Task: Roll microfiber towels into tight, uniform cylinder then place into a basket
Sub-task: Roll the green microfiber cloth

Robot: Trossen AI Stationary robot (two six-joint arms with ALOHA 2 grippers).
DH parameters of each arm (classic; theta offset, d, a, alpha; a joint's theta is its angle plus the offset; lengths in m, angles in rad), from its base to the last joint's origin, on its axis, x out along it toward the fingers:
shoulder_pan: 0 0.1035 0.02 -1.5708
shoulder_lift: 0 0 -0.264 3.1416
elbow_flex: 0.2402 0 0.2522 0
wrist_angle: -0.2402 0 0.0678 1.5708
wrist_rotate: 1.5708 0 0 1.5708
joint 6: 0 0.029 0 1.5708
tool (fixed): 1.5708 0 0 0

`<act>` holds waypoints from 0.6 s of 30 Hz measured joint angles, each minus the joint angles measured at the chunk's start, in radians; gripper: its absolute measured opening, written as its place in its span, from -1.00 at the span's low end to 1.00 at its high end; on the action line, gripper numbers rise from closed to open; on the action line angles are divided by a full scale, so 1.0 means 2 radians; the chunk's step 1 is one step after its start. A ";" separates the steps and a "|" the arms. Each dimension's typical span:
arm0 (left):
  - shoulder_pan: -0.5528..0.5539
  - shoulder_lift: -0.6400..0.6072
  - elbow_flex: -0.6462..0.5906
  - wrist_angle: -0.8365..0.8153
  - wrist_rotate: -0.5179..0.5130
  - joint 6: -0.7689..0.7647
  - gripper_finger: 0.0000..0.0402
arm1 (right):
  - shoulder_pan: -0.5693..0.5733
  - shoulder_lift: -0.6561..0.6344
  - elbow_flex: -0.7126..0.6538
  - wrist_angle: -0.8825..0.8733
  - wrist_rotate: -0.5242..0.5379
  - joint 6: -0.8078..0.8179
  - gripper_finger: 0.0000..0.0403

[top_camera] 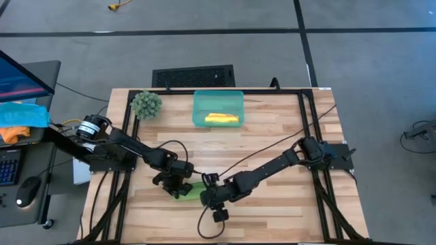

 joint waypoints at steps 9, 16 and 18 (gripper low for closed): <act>0.000 0.000 0.000 0.000 0.004 0.004 -0.85 | -0.017 0.000 -0.021 0.004 0.016 0.021 -0.37; 0.000 0.000 0.001 0.001 0.004 0.013 -0.85 | -0.039 0.000 -0.044 0.015 0.020 0.060 -0.41; 0.000 0.000 0.001 0.001 0.004 0.013 -0.85 | -0.044 0.000 -0.047 0.014 0.020 0.071 -0.42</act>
